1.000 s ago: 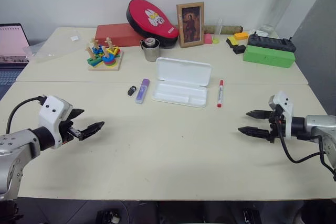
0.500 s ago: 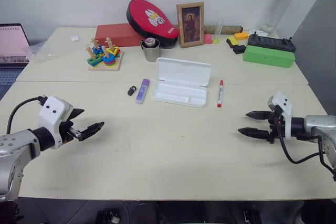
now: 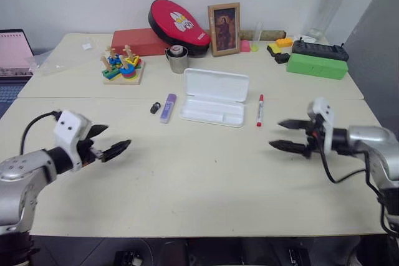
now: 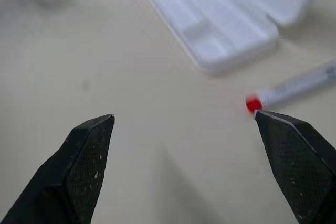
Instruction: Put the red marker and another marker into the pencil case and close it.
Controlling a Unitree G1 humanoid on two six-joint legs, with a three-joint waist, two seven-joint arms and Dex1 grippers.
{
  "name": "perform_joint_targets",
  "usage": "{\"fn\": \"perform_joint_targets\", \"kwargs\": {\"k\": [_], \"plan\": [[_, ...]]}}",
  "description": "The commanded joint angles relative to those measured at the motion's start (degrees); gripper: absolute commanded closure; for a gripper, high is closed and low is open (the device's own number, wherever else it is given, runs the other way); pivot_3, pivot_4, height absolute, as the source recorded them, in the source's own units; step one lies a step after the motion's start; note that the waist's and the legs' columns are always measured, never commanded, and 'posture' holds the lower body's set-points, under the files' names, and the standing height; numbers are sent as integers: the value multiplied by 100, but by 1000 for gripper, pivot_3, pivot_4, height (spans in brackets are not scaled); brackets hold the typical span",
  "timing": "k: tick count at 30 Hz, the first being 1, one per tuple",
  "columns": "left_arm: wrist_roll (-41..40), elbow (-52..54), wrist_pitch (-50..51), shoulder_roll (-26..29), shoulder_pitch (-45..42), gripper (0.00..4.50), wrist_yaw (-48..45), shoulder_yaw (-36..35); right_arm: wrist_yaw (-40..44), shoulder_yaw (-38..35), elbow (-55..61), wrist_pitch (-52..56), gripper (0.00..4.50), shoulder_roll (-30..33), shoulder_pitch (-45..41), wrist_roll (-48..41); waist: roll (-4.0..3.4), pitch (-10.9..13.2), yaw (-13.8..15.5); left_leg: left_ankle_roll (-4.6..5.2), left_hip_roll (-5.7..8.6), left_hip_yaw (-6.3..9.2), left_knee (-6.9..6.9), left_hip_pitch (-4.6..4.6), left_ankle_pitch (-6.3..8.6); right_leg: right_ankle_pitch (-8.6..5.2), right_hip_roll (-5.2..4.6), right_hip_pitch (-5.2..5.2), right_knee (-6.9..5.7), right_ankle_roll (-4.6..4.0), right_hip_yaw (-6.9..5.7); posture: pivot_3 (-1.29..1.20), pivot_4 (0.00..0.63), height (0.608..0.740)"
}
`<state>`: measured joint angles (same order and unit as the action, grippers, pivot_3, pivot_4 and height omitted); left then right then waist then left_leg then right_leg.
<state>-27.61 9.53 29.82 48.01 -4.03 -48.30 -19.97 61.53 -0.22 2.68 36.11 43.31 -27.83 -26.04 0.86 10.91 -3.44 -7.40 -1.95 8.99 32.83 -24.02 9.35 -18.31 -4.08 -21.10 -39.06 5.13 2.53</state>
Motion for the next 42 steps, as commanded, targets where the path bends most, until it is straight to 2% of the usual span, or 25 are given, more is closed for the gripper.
{"fn": "perform_joint_targets", "kwargs": {"k": [1,9,16,19,21,35,38,42], "plan": [[-300,573,80,-221,-280,0,-132,413,-75,578,-175,-260,35,-520,-675,293,2,-1,11,0,0,0,0,-1,0,1,0,0,3,1,0,0,150,740],[-27,553,-47,-772,-1164,0,-201,1545,-265,1628,-2202,-1156,35,-1626,-1772,1479,2,-1,29,-2,0,2,3,-14,-1,2,0,-9,3,0,-4,0,150,740],[98,413,-110,-1087,-1765,0,-170,1897,-199,1959,-3492,-1627,35,-2016,-2288,2139,2,-1,3,-3,0,3,2,-12,-2,2,0,-10,0,0,-6,0,150,740],[154,440,-111,-1195,-1767,0,-123,1972,-76,1999,-3654,-1754,534,-2079,-2332,2253,2,-1,-2,-3,0,2,3,-11,-2,2,0,-9,0,0,-5,0,150,740],[161,449,-117,-1244,-1755,0,-110,1997,-94,1964,-3696,-1811,1162,-2129,-2352,2318,2,-1,-2,-3,0,3,2,-12,-2,2,0,-9,0,0,-6,0,150,740],[147,434,-131,-1513,-1855,0,97,1950,-72,1771,-3482,-1860,4426,-2238,-2388,2336,2,-1,-1,-3,0,3,4,-11,-2,2,0,-9,-3,0,-6,0,150,740],[156,444,-123,-1493,-1827,0,98,1927,-10,1740,-3227,-1824,4426,-2233,-2330,2277,2,-1,-2,-2,0,3,4,-11,-2,2,0,-8,-3,0,-5,0,150,740],[80,663,-24,-1386,-1642,0,73,1861,429,1812,-2060,-1737,4426,-2013,-1812,2026,2,-1,0,-3,0,3,3,-11,-2,2,0,-9,-2,0,-6,0,150,740]]}}
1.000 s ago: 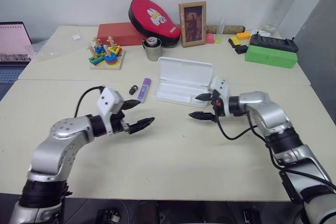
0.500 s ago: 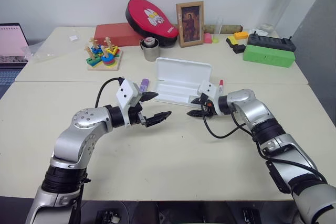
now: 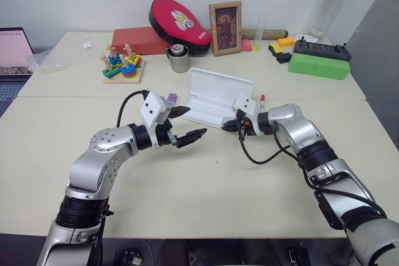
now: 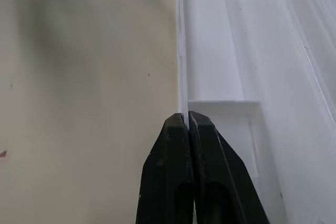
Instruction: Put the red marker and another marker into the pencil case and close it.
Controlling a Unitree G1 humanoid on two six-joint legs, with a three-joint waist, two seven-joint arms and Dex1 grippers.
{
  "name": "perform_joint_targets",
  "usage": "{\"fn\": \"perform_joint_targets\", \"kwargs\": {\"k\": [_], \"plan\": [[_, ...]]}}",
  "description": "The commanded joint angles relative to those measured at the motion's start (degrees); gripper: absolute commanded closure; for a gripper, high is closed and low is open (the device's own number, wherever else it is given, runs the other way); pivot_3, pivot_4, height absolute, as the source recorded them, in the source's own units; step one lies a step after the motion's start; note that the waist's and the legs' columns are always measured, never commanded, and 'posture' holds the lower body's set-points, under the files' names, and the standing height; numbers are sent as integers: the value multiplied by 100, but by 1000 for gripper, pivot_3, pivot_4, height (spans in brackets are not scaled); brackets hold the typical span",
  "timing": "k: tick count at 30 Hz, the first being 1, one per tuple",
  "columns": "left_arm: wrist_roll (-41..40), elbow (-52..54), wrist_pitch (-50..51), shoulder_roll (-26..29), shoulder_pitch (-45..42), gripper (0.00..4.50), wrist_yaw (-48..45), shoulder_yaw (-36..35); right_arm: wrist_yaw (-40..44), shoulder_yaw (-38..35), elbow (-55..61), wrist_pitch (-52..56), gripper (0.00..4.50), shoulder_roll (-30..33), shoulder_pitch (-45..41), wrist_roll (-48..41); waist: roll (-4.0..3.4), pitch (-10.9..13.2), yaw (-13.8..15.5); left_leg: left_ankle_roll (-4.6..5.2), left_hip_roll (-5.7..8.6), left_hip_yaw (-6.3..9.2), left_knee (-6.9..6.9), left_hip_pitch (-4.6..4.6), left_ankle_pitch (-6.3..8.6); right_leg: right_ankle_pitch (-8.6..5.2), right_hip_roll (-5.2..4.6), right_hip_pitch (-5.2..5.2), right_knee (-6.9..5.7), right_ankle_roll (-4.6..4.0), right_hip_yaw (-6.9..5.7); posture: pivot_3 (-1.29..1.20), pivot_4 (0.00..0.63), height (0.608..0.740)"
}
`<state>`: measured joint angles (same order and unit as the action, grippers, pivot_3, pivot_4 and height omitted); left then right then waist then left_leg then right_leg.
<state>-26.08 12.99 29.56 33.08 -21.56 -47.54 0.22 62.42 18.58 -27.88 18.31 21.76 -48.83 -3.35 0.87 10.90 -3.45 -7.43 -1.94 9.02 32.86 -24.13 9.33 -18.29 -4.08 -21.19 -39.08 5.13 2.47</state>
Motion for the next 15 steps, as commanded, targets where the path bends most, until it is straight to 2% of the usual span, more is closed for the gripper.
{"fn": "perform_joint_targets", "kwargs": {"k": [1,8,15], "plan": [[-118,422,51,146,192,0,-9,-189,422,-8,1342,73,4426,230,478,-259,0,0,1,0,0,0,0,0,0,0,0,0,1,0,0,0,150,740],[-415,1152,390,527,917,0,-69,-489,512,293,3207,630,4426,690,1594,-320,0,0,8,2,0,1,1,1,1,0,0,1,-2,0,0,0,150,740],[-608,1648,590,891,1482,0,-170,-632,286,496,3682,876,4426,842,2024,-198,0,0,20,2,0,1,2,7,1,-1,0,6,-1,1,3,0,150,740]]}}
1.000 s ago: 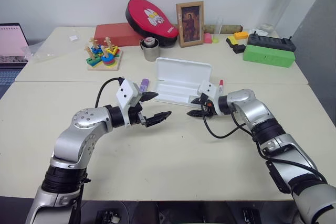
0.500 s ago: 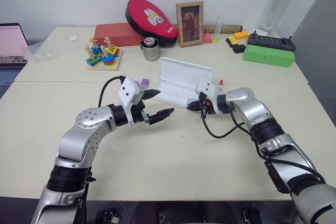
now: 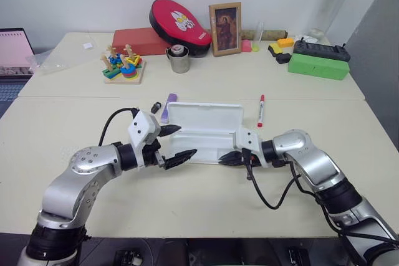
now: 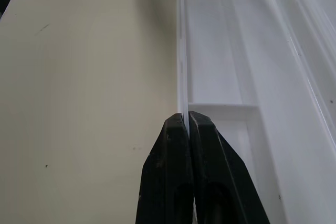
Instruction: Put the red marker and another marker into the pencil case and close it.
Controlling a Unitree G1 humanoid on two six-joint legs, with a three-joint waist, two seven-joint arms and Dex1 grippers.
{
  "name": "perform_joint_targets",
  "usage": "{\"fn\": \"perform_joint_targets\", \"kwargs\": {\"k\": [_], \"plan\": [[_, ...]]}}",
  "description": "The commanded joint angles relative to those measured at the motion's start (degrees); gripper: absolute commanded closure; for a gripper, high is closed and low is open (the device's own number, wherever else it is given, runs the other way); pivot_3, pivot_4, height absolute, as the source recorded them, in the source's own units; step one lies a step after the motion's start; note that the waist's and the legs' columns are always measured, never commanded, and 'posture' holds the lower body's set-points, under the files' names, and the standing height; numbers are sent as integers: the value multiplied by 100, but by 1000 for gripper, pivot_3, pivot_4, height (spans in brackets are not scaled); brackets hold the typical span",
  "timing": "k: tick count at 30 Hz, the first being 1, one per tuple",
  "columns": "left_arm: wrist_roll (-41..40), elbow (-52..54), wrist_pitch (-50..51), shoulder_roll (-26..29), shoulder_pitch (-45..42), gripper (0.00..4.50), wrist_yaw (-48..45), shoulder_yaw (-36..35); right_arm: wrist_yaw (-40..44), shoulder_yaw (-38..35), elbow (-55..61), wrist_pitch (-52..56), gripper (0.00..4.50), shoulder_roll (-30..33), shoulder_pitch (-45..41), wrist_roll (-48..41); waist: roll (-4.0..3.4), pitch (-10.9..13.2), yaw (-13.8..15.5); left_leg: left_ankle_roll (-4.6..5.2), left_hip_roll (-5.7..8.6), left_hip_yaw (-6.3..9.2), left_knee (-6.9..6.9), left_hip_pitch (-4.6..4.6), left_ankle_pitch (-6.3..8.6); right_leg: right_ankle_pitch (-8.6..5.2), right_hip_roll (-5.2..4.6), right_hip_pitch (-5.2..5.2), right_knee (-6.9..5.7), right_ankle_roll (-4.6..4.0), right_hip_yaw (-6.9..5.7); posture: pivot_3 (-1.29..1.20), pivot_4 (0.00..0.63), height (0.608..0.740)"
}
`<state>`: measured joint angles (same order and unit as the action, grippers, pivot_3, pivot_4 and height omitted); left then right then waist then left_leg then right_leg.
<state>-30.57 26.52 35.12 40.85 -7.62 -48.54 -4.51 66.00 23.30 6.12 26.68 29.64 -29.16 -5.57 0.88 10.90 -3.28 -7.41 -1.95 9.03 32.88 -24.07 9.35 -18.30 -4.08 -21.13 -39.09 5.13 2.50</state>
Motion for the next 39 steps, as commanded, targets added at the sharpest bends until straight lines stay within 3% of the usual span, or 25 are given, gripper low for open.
{"fn": "perform_joint_targets", "kwargs": {"k": [1,4,7,11,16,19,22,29,39], "plan": [[-168,312,39,133,106,0,-67,-156,-101,46,272,35,4426,54,74,34,0,0,4,0,0,0,0,0,0,0,0,1,0,0,0,0,150,740],[-209,361,85,130,57,0,-16,-129,-127,98,254,-37,4426,59,84,51,0,0,6,0,0,0,1,0,0,0,0,1,1,0,-1,0,150,740],[-228,390,136,89,-50,0,44,-66,-102,53,294,-86,3928,84,73,-25,0,0,6,0,0,0,1,0,0,0,0,1,1,0,-1,0,150,740],[-260,439,197,52,-165,0,79,-16,-71,-295,517,-70,2945,137,41,-348,0,0,6,0,0,0,1,0,0,0,0,1,2,0,-1,0,150,740],[-394,559,321,-3,-413,0,155,-6,-176,-1833,1099,1068,1640,31,-268,-2127,1,0,13,0,0,0,1,0,0,0,0,4,2,0,-1,0,150,740],[-629,621,441,-87,-641,0,240,-80,-933,-2765,684,1483,897,-165,-766,-2638,1,0,11,0,0,1,1,0,0,1,0,4,1,0,-1,0,150,740],[-878,508,560,-281,-1011,0,442,-182,-1985,-3116,-166,1462,159,-289,-1201,-2207,3,-2,10,0,0,1,3,2,0,1,0,5,1,0,-2,0,150,740],[-759,-145,452,-634,-1966,0,692,39,-3833,-2773,-1554,1730,72,-493,-1294,-1019,6,-4,3,0,0,-2,2,-2,0,1,0,0,1,0,0,0,150,740],[-139,-1016,2,-1344,-2990,0,861,596,-4910,-2462,-1800,2144,72,-1220,-936,-510,4,-3,-26,-2,0,-2,2,-16,-2,2,0,-13,-1,-1,-1,0,150,740]]}}
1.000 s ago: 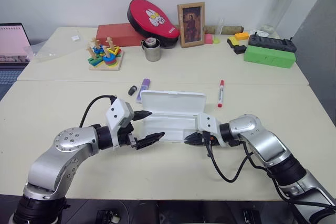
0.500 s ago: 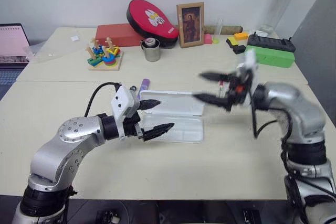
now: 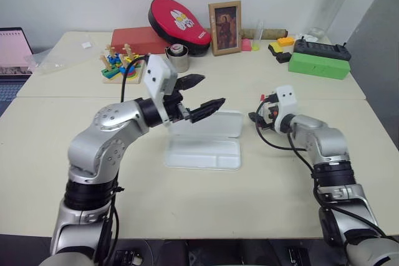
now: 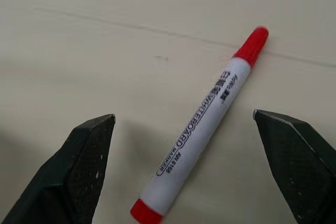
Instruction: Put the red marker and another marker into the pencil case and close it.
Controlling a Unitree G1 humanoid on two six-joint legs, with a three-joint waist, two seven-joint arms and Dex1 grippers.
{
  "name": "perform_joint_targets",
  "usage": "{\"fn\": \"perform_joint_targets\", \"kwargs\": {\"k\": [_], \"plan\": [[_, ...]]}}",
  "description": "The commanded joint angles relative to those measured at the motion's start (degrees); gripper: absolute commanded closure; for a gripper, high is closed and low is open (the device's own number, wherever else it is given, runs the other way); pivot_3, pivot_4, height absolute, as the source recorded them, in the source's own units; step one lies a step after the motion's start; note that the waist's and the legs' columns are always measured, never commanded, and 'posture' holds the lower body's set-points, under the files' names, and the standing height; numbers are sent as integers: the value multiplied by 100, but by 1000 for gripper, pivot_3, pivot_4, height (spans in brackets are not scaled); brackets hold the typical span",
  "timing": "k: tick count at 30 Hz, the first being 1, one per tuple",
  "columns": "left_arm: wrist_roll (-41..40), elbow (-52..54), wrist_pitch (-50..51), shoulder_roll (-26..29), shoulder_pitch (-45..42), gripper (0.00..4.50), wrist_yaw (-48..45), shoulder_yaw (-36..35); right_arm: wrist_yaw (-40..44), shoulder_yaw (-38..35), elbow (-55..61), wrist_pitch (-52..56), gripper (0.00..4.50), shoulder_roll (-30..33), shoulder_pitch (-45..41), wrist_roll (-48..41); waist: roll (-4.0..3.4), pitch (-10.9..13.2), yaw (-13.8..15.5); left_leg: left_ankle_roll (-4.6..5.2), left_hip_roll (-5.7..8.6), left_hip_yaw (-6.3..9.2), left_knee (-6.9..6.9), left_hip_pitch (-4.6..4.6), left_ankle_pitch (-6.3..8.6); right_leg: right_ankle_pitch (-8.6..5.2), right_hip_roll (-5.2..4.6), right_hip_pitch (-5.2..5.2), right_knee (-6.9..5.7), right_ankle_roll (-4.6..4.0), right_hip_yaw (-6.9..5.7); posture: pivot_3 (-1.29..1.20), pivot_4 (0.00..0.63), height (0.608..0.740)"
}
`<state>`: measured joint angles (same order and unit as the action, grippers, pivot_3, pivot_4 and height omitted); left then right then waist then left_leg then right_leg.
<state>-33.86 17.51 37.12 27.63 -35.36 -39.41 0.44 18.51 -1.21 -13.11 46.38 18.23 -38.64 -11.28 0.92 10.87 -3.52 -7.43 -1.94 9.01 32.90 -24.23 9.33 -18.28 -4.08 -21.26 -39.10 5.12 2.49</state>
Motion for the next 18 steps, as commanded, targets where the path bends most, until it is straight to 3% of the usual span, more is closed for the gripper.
{"fn": "perform_joint_targets", "kwargs": {"k": [1,4,18], "plan": [[276,-180,-250,-21,-286,0,-93,183,-246,77,91,245,72,-116,40,147,0,0,-2,0,0,0,0,0,0,0,0,0,0,0,0,0,150,740],[296,-252,-303,-65,-385,0,-164,215,-454,219,-15,274,240,-170,109,380,1,-1,2,0,0,0,1,2,0,0,0,4,1,0,0,0,150,740],[434,-256,-413,-158,-309,0,-162,204,-588,264,196,244,3308,-131,201,555,2,-2,45,2,0,2,6,16,0,4,0,22,1,7,-1,0,150,740]]}}
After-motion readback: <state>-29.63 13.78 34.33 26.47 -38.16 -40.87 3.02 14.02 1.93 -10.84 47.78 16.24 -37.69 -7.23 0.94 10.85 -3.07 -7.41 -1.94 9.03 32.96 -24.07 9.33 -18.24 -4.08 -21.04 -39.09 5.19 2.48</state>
